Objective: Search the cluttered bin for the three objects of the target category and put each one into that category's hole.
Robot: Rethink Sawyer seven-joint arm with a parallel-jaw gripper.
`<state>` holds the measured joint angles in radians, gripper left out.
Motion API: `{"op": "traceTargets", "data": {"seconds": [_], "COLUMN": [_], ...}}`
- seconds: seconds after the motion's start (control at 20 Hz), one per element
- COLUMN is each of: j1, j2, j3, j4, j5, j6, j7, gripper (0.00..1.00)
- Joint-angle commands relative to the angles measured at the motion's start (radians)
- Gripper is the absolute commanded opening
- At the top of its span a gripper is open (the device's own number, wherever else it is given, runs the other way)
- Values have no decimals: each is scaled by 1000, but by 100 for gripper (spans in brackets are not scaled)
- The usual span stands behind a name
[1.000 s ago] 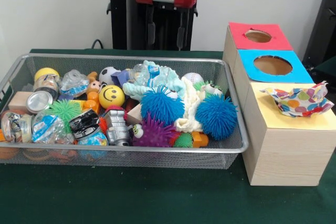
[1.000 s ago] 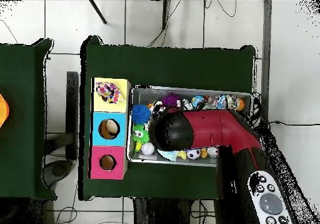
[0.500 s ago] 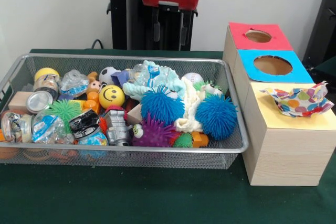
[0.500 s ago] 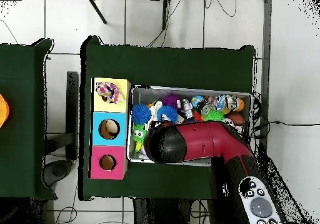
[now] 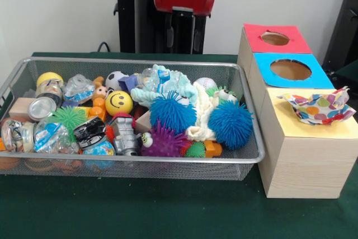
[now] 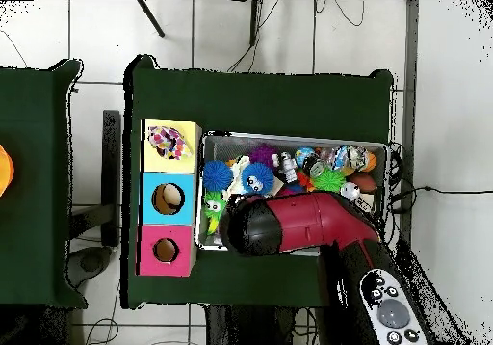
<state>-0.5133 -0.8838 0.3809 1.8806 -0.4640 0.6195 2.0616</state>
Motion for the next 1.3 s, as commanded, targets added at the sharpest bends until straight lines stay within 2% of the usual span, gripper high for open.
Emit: {"op": "traceTargets", "data": {"seconds": [0.05, 0.3, 0.65, 0.95, 1.3], "j1": [14, 34, 47, 25, -37], "j2": [130, 207, 256, 251, 151], "j3": [18, -12, -42, -37, -2], "j4": [-3, -47, -67, -60, 39], "j5": [-105, -153, -187, -203, -187], "j6": [-119, -181, -228, -221, -180], "j7": [-45, -18, 3, -28, -76], "gripper": [100, 100, 100, 100, 100]}}
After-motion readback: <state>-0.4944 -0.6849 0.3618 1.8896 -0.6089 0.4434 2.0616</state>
